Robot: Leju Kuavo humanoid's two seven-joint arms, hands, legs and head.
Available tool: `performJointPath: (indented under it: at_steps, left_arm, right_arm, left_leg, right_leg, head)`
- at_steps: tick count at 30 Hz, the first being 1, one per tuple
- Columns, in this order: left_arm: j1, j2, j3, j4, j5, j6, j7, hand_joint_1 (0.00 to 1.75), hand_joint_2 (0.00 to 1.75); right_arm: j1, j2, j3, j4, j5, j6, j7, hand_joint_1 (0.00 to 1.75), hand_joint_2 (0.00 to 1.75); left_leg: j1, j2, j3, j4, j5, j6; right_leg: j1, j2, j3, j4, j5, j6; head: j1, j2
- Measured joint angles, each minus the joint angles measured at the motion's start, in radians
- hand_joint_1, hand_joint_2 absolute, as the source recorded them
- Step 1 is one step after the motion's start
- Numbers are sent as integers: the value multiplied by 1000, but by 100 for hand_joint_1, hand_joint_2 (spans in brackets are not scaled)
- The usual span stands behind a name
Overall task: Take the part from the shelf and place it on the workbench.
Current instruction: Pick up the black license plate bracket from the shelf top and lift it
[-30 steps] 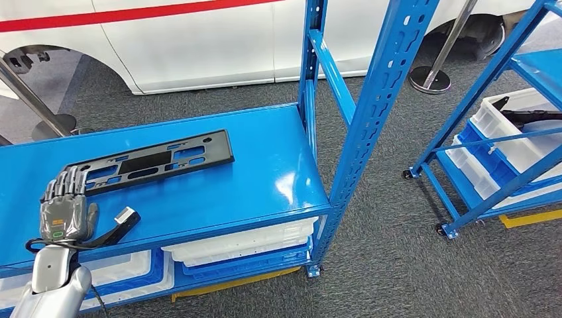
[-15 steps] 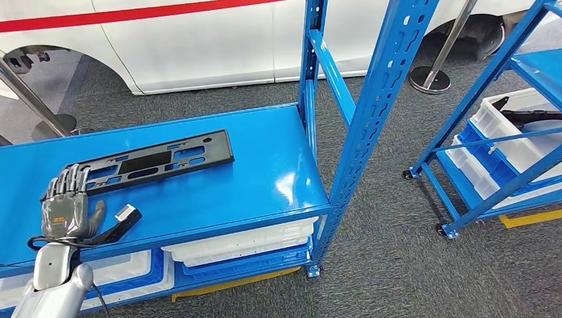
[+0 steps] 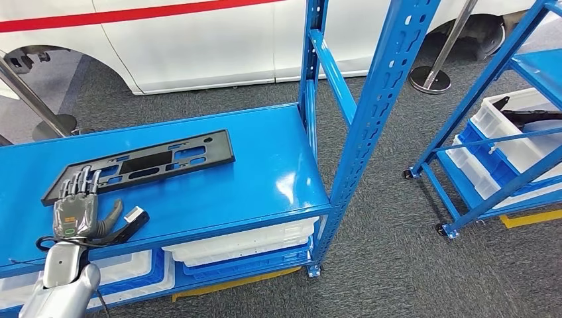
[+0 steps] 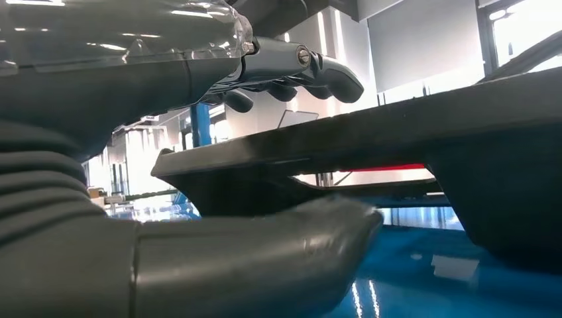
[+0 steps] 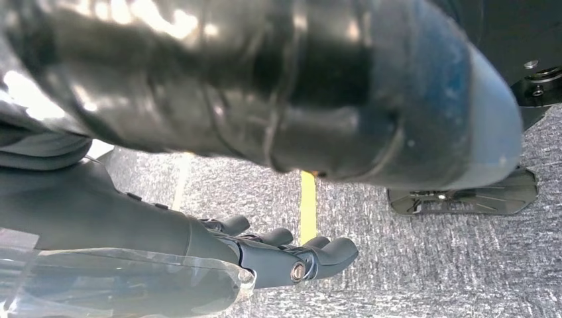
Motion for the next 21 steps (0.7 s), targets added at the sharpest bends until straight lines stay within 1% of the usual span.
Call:
performJointPath:
  at_steps: [4, 6, 7, 8, 9, 10, 11, 12, 13, 14, 15, 16, 17, 18, 19, 21]
  left_arm:
    - [0, 0, -5, 1, 4, 0, 0, 0, 0]
    - [-1, 0, -6, 1, 4, 0, 0, 0, 0]
    - [-2, -1, -7, 1, 4, 0, 0, 0, 0]
    - [-3, -1, -8, 1, 5, 0, 0, 0, 0]
    - [-3, -2, -8, 1, 5, 0, 0, 0, 0]
    - [-2, -3, -9, 2, 5, 0, 0, 0, 0]
    - [-2, -3, -9, 2, 5, 0, 0, 0, 0]
    - [0, -4, -10, 3, 6, 0, 0, 0, 0]
    - [1, -5, -11, 3, 7, 0, 0, 0, 0]
    - [2, -6, -11, 3, 9, 0, 0, 0, 0]
    - [3, -6, -12, 4, 11, 0, 1, 0, 0]
    - [3, -7, -13, 4, 13, 0, 1, 0, 0]
    - [3, -7, -13, 4, 14, 0, 1, 0, 0]
    - [2, -7, -14, 4, 15, 0, 2, 0, 0]
    - [1, -7, -14, 4, 15, 0, 2, 0, 0]
    - [1, -8, -15, 4, 16, 0, 2, 0, 0]
  right_arm:
    - [0, 0, -2, 0, -1, 0, 0, 0, 0]
    - [-1, 0, -3, 0, -1, 0, 0, 0, 0]
    - [-2, 0, -3, 0, -1, 0, 0, 0, 0]
    - [-2, 0, -3, 0, -1, 0, 0, 0, 0]
    - [-2, 0, -3, 0, -2, 0, 0, 0, 0]
    - [-1, 0, -3, 0, -2, 0, 0, 0, 0]
    - [-1, 0, -3, 0, -2, 0, 0, 0, 0]
    - [-1, 0, -3, 0, -2, 0, 0, 0, 0]
    - [0, -1, -3, 0, -2, 0, 0, 0, 0]
    - [0, -1, -3, 0, -2, 0, 0, 0, 0]
    - [0, -1, -3, 0, -2, 0, 0, 0, 0]
    - [1, -1, -3, 0, -2, 0, 0, 0, 0]
    - [0, -1, -3, 0, -2, 0, 0, 0, 0]
    - [0, -1, -3, 1, -2, 0, -1, 0, 0]
    - [-1, -1, -3, 1, -2, 0, -1, 0, 0]
    - [-2, -1, -3, 1, -2, 0, -1, 0, 0]
  left_leg:
    - [-4, 0, -3, 3, 0, 9]
    - [0, 1, 1, -8, 7, 18]
    - [3, 2, 5, -16, 12, 24]
    - [6, 4, 9, -24, 17, 29]
    - [8, 5, 10, -27, 20, 32]
    - [8, 6, 10, -28, 20, 34]
    - [8, 6, 10, -28, 19, 34]
    - [9, 7, 11, -27, 17, 33]
    - [10, 6, 13, -26, 14, 30]
    - [12, 5, 17, -24, 10, 26]
    - [15, 5, 22, -20, 3, 20]
    - [16, 4, 23, -16, -5, 13]
    - [16, 4, 22, -9, -12, 5]
    - [15, 4, 20, -5, -18, -2]
    - [14, 4, 18, -3, -20, -8]
    - [16, 4, 22, -5, -26, -18]
  right_leg:
    - [-4, 0, 0, -2, 3, 9]
    - [-3, 0, 2, -2, 2, 16]
    - [-3, -1, -2, 7, -5, 19]
    - [-3, -1, -16, 37, -23, 23]
    - [-5, -2, -41, 87, -51, 26]
    - [-7, -2, -76, 154, -82, 30]
    - [-10, -2, -112, 221, -107, 33]
    - [-13, -2, -138, 265, -115, 37]
    - [-17, -3, -145, 271, -101, 40]
    - [-20, -3, -133, 238, -70, 42]
    - [-24, -4, -103, 170, -28, 45]
    - [-25, -5, -71, 105, 1, 45]
    - [-25, -5, -48, 55, 16, 42]
    - [-23, -5, -36, 25, 19, 37]
    - [-20, -4, -34, 22, 9, 31]
    - [-17, -3, -33, 19, 5, 15]
  head:
    - [0, 0]
    - [0, 0]
    - [0, 0]
    - [0, 0]
    - [0, 0]
    - [0, 0]
    - [0, 0]
    - [0, 0]
    - [0, 0]
    - [0, 0]
    - [0, 0]
    - [0, 0]
    - [0, 0]
    - [-1, 0]
    - [-1, 0]
    - [-1, 0]
